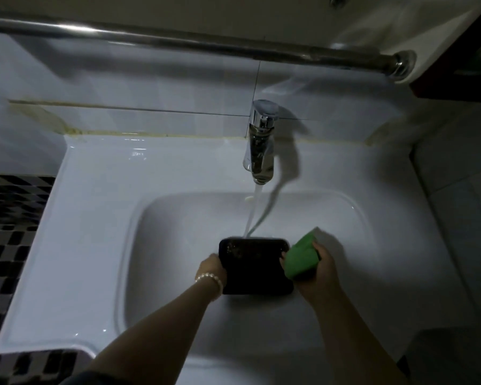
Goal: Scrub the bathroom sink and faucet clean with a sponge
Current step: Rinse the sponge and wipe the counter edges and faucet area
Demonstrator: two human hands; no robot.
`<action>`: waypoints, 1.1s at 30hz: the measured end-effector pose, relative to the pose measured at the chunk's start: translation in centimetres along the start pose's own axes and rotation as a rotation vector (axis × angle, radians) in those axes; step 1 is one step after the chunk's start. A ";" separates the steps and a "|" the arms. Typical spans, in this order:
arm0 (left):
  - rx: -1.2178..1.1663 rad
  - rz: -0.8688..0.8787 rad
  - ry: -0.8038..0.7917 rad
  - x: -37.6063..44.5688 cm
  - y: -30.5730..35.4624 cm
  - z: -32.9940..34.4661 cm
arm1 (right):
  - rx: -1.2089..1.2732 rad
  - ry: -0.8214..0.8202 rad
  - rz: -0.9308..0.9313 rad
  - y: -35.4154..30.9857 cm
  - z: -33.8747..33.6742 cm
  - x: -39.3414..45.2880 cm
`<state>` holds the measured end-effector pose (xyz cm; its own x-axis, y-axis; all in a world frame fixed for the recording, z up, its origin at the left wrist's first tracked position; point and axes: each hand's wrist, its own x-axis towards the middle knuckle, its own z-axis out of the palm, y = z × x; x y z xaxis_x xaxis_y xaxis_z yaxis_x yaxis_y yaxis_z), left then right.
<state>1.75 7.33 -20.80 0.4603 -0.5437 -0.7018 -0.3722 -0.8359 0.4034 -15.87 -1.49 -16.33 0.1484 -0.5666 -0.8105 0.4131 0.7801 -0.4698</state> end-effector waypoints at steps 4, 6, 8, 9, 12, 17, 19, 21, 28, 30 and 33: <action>-0.285 0.106 -0.005 -1.9 0.7 -0.1 | -0.616 0.150 -0.448 0.8 0.0 -0.7; -0.551 0.096 -0.145 -2.9 1.0 -0.7 | -1.133 0.205 -0.762 1.6 0.1 -0.5; -0.806 0.032 -0.322 -3.8 1.4 -1.5 | -1.423 0.250 -0.906 2.2 1.2 -0.4; -0.856 0.020 -0.371 -4.1 1.6 -1.8 | -1.510 0.309 -0.954 2.4 1.7 -0.1; -0.881 0.086 -0.425 -4.4 1.9 -2.1 | -1.590 0.498 -0.966 2.2 4.1 0.6; -1.056 0.138 -0.420 -4.4 2.5 -2.8 | -1.727 0.333 -0.992 3.5 7.7 0.2; -1.064 0.173 -0.411 -4.1 2.4 -3.2 | -1.765 0.157 -1.018 4.9 8.1 -0.4; -1.027 0.223 -0.367 -3.9 2.1 -3.8 | -1.822 -0.116 -1.000 6.6 7.9 -0.9; -1.068 0.185 -0.314 -4.0 1.1 -5.2 | -1.850 -0.160 -1.345 4.9 7.4 -1.4; -1.005 0.181 -0.278 -4.3 1.1 -5.6 | -1.690 0.024 -1.354 3.2 7.2 -0.7; -0.943 0.205 -0.300 -5.2 1.2 -6.0 | -1.543 0.276 -1.054 1.3 6.7 0.3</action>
<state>3.76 8.69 -13.09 0.1887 -0.7506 -0.6332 0.4278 -0.5176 0.7410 -9.29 -2.36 -14.84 0.2129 -0.9767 0.0269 -0.8557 -0.1997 -0.4773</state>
